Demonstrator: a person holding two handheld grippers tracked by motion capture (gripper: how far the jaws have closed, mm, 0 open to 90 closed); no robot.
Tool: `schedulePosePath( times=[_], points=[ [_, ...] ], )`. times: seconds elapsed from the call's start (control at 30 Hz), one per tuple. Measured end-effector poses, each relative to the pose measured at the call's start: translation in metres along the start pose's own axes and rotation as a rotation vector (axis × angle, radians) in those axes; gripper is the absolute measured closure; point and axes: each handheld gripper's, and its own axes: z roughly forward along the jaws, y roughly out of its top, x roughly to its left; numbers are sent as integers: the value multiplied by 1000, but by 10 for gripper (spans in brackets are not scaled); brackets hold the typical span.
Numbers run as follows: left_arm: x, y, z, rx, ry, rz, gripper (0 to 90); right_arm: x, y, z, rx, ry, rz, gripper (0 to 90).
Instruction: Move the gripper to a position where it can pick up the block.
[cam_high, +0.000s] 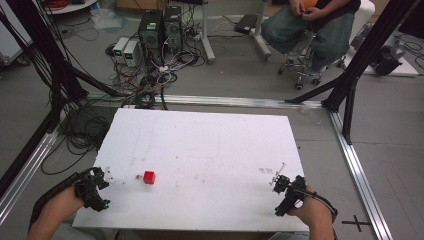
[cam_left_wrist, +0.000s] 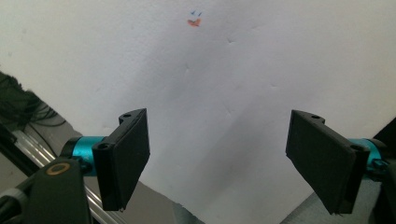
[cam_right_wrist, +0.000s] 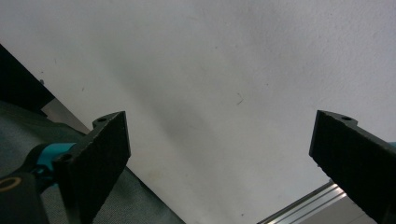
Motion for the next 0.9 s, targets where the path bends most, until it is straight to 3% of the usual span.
schedulePosePath(
  times=[0.57,0.9],
  points=[
    [19,27,-12,-8,-33,236,220,0,-2,-2,-9,1,11,44],
    [33,44,-15,13,-68,316,220,-1,-3,-2,-17,3,12,44]
  ],
)
